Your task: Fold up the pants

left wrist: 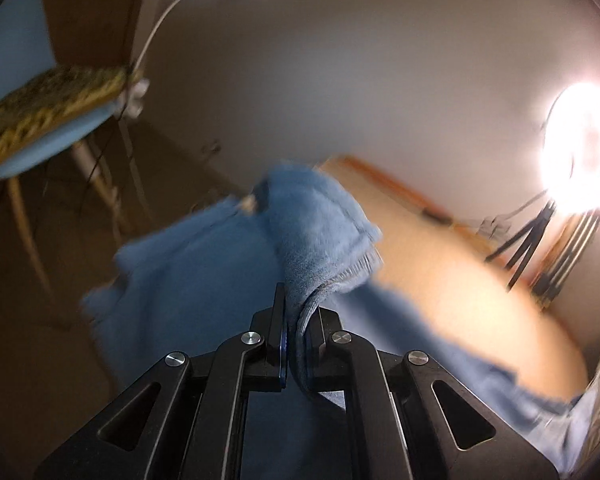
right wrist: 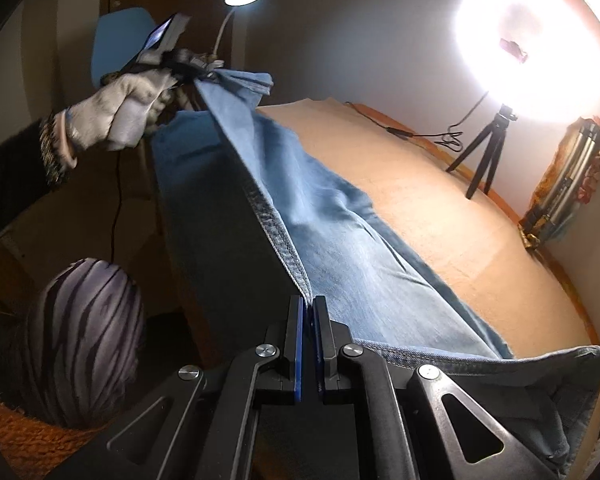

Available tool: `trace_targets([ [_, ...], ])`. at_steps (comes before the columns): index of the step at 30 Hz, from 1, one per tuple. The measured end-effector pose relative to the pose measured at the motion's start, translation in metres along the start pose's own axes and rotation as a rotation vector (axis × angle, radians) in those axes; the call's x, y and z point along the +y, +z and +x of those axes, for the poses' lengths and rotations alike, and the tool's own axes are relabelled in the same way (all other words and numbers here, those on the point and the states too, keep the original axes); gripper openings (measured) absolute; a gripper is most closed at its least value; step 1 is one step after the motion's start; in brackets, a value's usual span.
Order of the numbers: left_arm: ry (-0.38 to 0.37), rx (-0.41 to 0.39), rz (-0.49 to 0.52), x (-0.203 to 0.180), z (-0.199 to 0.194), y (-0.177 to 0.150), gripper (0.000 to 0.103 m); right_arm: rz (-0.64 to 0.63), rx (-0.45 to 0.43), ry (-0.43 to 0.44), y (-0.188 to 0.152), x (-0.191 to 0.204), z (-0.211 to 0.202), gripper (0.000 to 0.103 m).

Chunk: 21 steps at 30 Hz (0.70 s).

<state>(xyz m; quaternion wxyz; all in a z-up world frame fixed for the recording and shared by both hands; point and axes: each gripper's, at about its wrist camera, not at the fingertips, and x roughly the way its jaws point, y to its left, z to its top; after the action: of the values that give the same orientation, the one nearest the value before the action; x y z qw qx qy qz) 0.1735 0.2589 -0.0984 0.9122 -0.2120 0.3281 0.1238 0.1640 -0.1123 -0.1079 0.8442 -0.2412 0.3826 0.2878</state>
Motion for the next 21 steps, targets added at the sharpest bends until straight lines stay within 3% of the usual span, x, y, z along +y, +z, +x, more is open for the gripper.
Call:
trace_targets([
  [4,0.02,0.059,-0.07,0.027,0.014,-0.017,0.01,-0.026,0.056,0.018,-0.008,0.015,0.015,0.002],
  [7,0.077,0.037,-0.062,0.033,0.016,-0.018,0.017,-0.051,0.077,0.015,-0.012,0.025,0.02,0.002],
  [11,0.111,0.002,-0.106,0.055,0.009,-0.014,0.017,-0.052,0.114,0.017,-0.017,0.027,0.023,0.002],
  [14,0.143,-0.006,-0.085,0.064,0.009,-0.015,0.017,-0.044,0.145,0.026,-0.02,0.023,0.03,0.002],
  [17,0.133,0.003,-0.109,0.08,0.013,-0.013,0.017,-0.064,0.165,0.023,-0.017,0.022,0.038,0.002],
  [21,0.054,0.014,-0.188,0.106,0.018,-0.009,0.017,-0.069,0.196,0.025,-0.014,0.019,0.048,0.002],
])
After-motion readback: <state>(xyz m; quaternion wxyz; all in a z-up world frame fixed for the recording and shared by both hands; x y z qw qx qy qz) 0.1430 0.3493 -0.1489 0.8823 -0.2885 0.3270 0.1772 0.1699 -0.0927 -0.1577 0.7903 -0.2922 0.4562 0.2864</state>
